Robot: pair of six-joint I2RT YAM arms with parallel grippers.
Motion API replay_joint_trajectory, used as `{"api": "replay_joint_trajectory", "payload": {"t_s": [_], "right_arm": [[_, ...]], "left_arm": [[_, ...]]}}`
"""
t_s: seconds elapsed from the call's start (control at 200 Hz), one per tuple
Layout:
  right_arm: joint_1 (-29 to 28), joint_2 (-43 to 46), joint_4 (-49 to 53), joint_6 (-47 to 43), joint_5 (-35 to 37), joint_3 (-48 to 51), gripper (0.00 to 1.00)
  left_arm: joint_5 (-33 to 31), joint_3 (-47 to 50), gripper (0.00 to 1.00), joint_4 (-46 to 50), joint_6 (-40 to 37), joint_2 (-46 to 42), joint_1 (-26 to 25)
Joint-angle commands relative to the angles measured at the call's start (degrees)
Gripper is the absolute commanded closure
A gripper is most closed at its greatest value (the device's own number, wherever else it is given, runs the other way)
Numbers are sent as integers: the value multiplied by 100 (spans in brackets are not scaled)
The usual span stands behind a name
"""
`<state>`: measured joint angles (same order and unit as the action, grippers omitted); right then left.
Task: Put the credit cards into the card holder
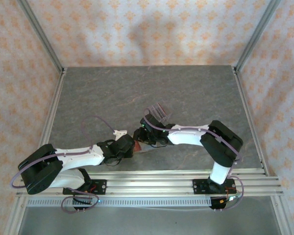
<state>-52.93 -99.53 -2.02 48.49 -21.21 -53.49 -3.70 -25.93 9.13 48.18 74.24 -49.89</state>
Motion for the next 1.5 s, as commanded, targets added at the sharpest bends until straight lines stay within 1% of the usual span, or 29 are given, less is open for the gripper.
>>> {"api": "replay_joint_trajectory", "payload": {"t_s": [0.0,0.18,0.325,0.515,0.661,0.946,1.126,1.301,1.496], "right_arm": [[-29,198,-254,152,-170,163,59],[-32,-155,-689,320,-468,189,59],[-27,-385,-1090,500,-604,150,60],[-48,-437,-1147,568,-610,51,60],[-122,-479,-1493,778,-715,68,59],[-392,-410,-1733,1050,-454,65,59],[-414,-460,-1929,1163,-484,87,59],[-470,-588,-2024,1178,-642,-49,56],[-603,-808,-2039,1189,-646,-243,55]], "left_arm": [[221,66,74,-326,102,214,-12],[205,46,74,-259,120,129,-3],[8,101,74,-33,214,-160,9],[-112,172,72,246,215,-569,21],[-139,224,69,329,229,-674,36],[-289,355,69,486,377,-933,39],[-398,356,70,934,370,-1322,60],[-445,482,71,1426,453,-1775,171],[-480,599,71,2040,510,-2610,289]]}}
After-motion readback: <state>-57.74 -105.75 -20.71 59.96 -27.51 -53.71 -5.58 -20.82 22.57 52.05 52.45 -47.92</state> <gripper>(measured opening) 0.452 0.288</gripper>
